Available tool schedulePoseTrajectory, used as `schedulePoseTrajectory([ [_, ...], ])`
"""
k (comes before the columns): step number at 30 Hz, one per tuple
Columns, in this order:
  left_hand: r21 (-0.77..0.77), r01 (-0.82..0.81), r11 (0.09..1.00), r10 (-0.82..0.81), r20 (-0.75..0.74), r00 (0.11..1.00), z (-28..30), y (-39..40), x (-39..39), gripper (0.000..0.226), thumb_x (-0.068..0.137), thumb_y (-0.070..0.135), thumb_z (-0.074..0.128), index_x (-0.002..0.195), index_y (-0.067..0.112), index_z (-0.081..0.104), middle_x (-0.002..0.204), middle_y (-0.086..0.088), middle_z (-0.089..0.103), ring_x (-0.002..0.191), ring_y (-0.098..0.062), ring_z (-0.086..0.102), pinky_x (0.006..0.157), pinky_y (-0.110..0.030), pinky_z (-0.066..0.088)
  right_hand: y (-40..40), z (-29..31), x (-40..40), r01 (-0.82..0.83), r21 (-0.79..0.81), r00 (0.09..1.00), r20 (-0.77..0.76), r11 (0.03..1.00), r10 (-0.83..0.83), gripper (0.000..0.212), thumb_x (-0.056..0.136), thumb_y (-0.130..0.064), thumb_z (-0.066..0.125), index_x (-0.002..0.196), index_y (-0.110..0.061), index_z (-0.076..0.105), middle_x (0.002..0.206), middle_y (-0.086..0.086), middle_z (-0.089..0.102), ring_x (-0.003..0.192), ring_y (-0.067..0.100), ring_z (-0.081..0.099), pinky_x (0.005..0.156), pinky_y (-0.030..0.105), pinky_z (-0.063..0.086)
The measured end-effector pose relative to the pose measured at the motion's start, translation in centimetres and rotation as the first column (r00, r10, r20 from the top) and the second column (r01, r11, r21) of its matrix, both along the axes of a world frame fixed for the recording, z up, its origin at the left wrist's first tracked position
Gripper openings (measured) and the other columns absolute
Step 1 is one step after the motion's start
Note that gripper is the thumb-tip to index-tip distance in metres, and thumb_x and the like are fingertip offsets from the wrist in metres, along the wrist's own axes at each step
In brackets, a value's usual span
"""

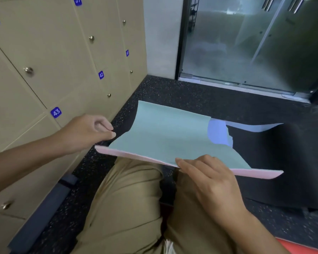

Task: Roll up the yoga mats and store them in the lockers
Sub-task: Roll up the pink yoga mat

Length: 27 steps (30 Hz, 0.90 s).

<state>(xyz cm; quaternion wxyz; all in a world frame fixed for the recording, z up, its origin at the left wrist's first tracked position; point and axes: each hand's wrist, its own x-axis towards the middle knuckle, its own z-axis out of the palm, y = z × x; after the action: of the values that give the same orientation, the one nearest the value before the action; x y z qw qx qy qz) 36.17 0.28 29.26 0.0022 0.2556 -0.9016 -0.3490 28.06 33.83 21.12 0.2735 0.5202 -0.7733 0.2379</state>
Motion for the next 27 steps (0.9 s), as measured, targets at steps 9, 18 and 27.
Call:
schedulePoseTrajectory([
  [9, -0.104, 0.402, 0.910, -0.412, -0.109, 0.904, 0.5, 6.7, 2.3, 0.010, 0.090, 0.041, 0.074, 0.093, 0.032, 0.071, 0.097, 0.022, 0.069, 0.094, -0.004, 0.065, 0.086, -0.024, 0.048, -2.2, -0.8, 1.2, 0.038, -0.042, 0.993, 0.112, 0.998, -0.033, 0.018, 0.095, -0.009, 0.066, 0.109, -0.009, 0.077, 0.093, -0.001, 0.073, 0.075, 0.025, 0.062, 0.065, 0.037, 0.052],
  [18, -0.284, 0.449, 0.847, -0.507, -0.179, 0.843, -5.0, 9.1, 3.9, 0.021, 0.096, 0.045, 0.051, 0.089, 0.032, 0.066, 0.085, 0.017, 0.060, 0.081, -0.004, 0.056, 0.075, -0.026, 0.043, 1.3, -1.5, 1.3, 0.142, 0.017, 0.970, 0.197, 0.990, -0.143, 0.026, 0.101, -0.033, 0.060, 0.099, -0.012, 0.076, 0.083, -0.003, 0.068, 0.075, 0.020, 0.059, 0.072, 0.033, 0.048],
  [27, -0.053, 0.365, 0.930, -0.368, -0.183, 0.912, -6.2, 11.2, 8.1, 0.030, 0.089, 0.055, 0.046, 0.081, 0.034, 0.066, 0.087, 0.024, 0.062, 0.084, 0.000, 0.058, 0.071, -0.013, 0.039, 4.9, -1.3, 5.0, 0.043, 0.154, 0.917, 0.386, 0.987, -0.100, 0.029, 0.106, -0.032, 0.051, 0.090, -0.016, 0.070, 0.089, -0.005, 0.061, 0.077, 0.021, 0.056, 0.071, 0.032, 0.046],
])
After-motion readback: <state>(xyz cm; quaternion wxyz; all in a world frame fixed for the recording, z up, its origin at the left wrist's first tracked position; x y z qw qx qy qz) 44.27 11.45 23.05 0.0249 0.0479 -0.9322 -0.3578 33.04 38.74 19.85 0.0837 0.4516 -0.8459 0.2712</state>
